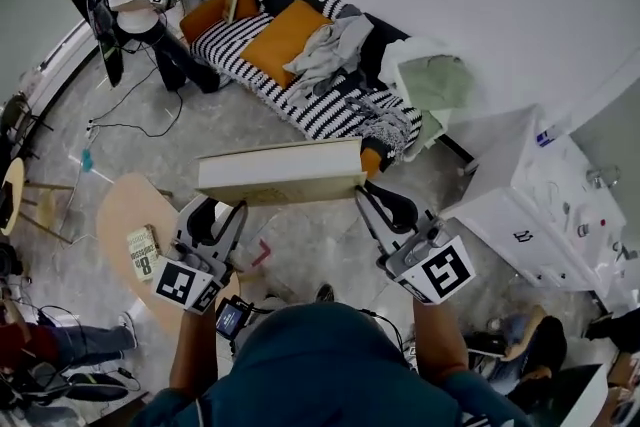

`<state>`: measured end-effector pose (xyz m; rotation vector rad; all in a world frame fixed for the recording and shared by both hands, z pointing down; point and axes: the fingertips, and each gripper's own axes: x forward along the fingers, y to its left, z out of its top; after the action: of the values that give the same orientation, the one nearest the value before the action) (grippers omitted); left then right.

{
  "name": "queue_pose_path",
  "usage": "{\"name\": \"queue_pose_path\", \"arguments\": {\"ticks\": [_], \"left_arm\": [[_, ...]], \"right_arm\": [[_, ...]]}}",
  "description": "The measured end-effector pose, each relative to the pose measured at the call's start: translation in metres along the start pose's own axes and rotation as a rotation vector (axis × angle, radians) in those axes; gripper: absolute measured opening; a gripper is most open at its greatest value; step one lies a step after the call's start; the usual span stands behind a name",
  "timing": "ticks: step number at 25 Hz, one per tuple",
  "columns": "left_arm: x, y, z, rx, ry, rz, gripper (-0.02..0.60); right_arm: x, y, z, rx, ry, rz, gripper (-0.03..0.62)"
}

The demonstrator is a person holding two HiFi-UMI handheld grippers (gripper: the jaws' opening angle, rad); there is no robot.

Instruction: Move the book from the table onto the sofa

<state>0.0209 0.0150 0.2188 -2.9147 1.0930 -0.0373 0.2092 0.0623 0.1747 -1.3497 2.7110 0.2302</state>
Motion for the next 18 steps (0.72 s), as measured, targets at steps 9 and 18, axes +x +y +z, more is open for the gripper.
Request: {"name": "queue_pose_path", "arguments": {"ticks": [9,18], "left_arm": [[0.063,-0.022,-0.003,0.020,0.030,-0.102,0.176],[0.124,-0.010,-0.014,0.003,0.048,-0.192,0.176]], "right_arm": [[-0.032,-0.046,-0.010,0.019,0.010,-0.113,0.031],[-0.024,-0.091,-0.023,0.008,0.043,-0.201,0.031]]}}
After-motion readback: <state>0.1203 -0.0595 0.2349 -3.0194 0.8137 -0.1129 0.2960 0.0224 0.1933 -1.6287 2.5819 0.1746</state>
